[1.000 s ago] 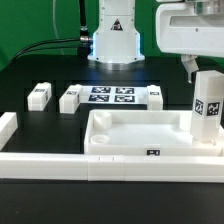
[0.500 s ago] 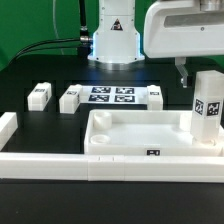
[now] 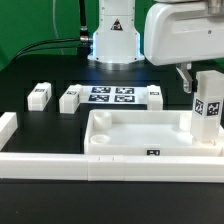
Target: Assemble desk
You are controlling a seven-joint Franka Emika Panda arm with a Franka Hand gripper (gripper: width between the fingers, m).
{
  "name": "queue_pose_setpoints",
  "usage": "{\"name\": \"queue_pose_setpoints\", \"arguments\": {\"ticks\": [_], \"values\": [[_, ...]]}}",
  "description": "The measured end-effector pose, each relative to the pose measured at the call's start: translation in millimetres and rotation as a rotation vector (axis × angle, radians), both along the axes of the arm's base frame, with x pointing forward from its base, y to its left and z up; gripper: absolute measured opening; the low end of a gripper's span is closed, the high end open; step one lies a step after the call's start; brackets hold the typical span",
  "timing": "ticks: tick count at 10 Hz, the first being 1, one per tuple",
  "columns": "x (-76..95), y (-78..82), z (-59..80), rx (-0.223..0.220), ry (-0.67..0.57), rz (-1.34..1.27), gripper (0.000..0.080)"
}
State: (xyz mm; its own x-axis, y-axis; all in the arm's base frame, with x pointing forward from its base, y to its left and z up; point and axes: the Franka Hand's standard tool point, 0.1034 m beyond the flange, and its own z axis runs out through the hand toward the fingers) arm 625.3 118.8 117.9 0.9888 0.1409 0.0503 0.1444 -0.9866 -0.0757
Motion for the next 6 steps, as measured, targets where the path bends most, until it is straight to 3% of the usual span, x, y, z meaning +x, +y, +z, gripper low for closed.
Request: {"name": "queue_pose_setpoints", "arguments": {"ticks": [2,6], "values": [[0.2,-1.1,0.0,-0.002,-0.001,0.001,0.0295],[0.6,-4.9,-0.5,-0.004,0.002,-0.028,0.0295]]}}
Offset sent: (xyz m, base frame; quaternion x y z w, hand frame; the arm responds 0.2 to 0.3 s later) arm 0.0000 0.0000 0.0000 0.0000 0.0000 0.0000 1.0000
